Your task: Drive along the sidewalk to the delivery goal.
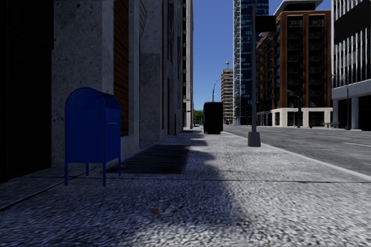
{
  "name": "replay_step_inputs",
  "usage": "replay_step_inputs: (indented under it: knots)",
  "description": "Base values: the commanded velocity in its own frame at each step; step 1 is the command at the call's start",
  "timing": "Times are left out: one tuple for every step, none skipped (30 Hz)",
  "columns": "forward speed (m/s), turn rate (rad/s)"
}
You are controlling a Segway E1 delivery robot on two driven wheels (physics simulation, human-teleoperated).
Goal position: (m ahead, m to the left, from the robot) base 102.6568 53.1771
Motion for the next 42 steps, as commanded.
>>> replay_step_inputs:
  knots:
    - [2.0, 0.0]
    - [2.0, 0.0]
    - [2.0, 0.0]
    - [2.0, 0.0]
    - [2.0, 0.0]
    - [2.0, 0.0]
    - [2.0, 0.0]
    - [2.0, 0.0]
    - [2.0, 0.0]
    - [2.0, 0.0]
    - [2.0, 0.0]
    - [2.0, 0.0]
    - [2.0, 0.0]
    - [2.0, 0.0]
    - [2.0, 0.0]
    - [2.0, -0.09]
    - [2.0, -0.2]
    - [2.0, -0.26]
    - [2.0, -0.26]
    - [2.0, -0.27]
    - [2.0, -0.27]
    - [2.0, -0.27]
    - [2.0, -0.28]
    - [2.0, -0.28]
    - [2.0, -0.28]
    - [2.0, -0.28]
    - [2.0, -0.28]
    - [2.0, -0.28]
    - [2.0, -0.28]
    - [2.0, -0.28]
    - [2.0, -0.28]
    - [2.0, -0.28]
    - [2.0, -0.28]
    - [2.0, -0.28]
    - [2.0, -0.15]
    - [2.0, 0.0]
    - [2.0, 0.0]
    - [2.0, 0.0]
    - [2.0, 0.0]
    - [2.0, 0.0]
    - [2.0, 0.0]
    - [2.0, 0.0]
